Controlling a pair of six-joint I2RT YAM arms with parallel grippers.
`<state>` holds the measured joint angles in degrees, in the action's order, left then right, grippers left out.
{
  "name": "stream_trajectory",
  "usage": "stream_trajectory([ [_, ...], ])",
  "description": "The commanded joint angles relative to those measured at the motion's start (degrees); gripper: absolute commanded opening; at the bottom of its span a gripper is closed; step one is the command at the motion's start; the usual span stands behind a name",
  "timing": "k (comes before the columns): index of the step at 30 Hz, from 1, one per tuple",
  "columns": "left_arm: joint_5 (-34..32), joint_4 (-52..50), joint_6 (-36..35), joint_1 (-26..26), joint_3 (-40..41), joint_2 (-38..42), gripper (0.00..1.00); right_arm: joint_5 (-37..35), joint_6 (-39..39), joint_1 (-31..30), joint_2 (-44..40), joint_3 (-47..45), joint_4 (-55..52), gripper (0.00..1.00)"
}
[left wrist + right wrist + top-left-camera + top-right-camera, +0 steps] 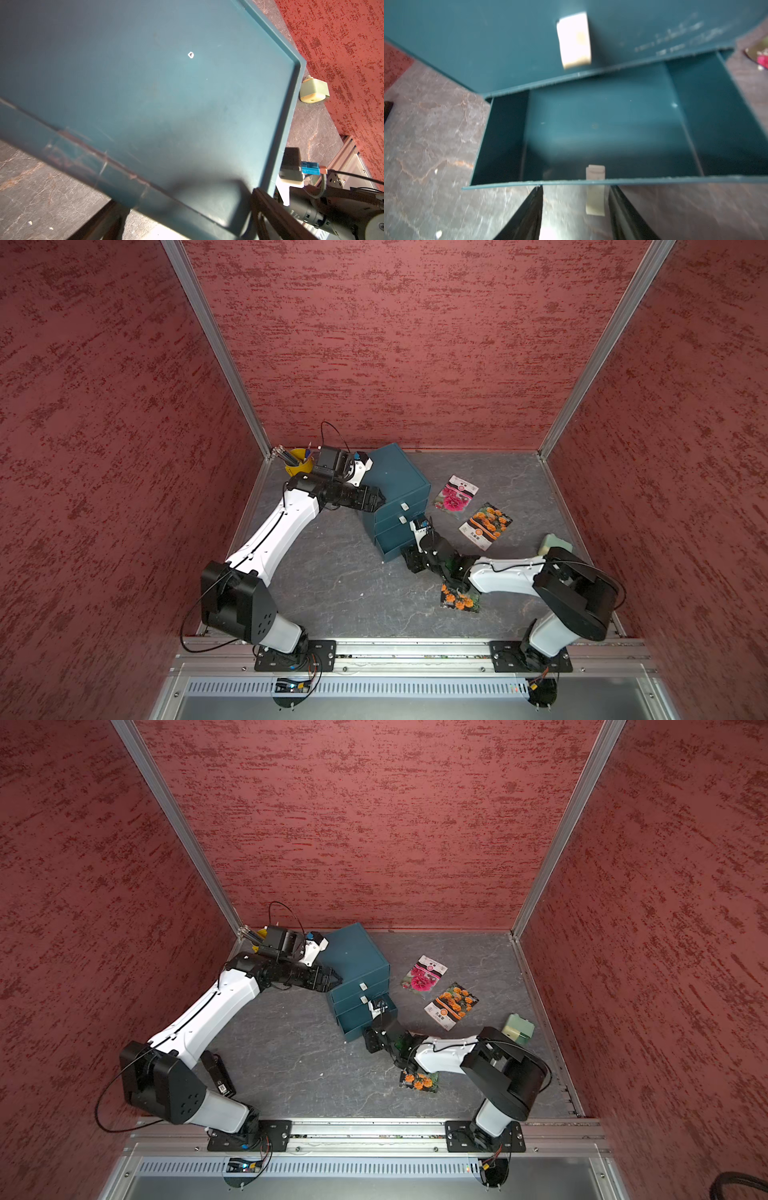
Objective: Take the seed bags out of the drawer
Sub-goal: Close the drawer in the storage box.
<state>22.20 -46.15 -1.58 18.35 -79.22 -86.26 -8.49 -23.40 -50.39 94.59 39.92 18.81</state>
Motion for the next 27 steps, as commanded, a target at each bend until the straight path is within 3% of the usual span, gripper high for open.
stream_trajectory([
  [1, -0.9, -7.1, -4.2, 1.7, 1.9, -2.4, 0.93, 0.7, 1.9, 0.9, 1.8, 3.4, 4.4, 0.54],
  [27, 0.5, -7.2, -4.7, 1.7, 2.9, -2.0, 0.93, -6.0, -1.8, 1.0, 13.4, 10.4, 14.1, 0.55],
])
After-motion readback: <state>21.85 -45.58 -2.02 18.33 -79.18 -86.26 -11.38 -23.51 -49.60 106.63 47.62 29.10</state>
